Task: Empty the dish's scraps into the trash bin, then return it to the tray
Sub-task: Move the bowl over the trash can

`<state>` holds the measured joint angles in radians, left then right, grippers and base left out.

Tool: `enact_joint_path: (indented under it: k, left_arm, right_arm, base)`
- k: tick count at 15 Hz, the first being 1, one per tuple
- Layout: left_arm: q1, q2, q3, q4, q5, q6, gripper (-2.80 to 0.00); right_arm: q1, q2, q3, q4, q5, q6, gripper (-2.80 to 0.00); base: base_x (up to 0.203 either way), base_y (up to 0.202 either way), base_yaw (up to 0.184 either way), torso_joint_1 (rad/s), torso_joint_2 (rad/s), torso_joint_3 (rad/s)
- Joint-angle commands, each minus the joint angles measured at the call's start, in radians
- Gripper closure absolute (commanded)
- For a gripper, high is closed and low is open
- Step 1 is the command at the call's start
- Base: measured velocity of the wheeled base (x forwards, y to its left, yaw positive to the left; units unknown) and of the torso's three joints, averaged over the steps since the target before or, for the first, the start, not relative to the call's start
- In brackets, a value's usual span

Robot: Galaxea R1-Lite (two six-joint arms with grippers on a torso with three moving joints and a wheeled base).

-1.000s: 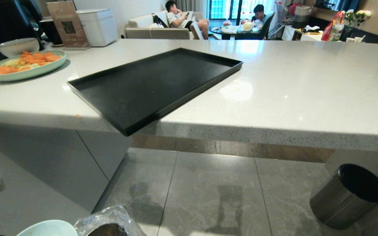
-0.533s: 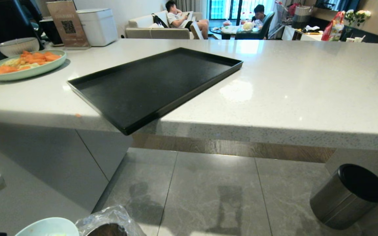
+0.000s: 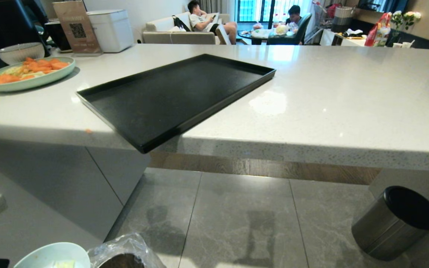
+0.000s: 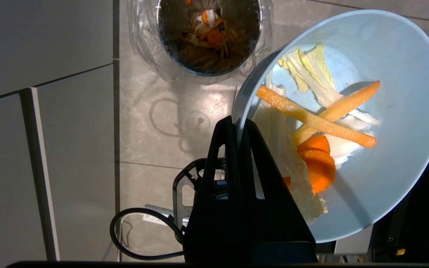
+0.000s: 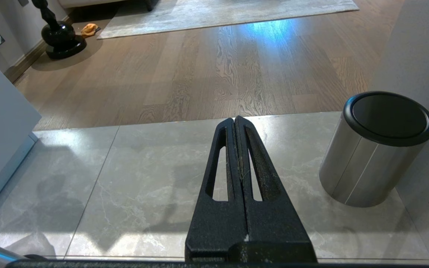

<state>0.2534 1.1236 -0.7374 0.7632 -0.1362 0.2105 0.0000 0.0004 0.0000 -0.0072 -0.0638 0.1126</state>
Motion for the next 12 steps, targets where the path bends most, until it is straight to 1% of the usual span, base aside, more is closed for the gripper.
enact_joint_path:
  k: [1,12]
  left_arm:
    - [0.003,0.005,0.001,0.001,0.0,0.001,0.0]
    - [0.014,-0.016,0.027,0.001,-0.008,0.001,0.0]
  right_arm:
    - [0.0,0.001,0.0,0.0,-0.001,0.001,0.0]
    - [0.0,0.0,0.0,0.0,-0.001,0.001,0.0]
  base:
    - [0.0,0.0,0.0,0.0,0.0,0.0]
    - [0.0,0.0,0.0,0.0,0.0,0.0]
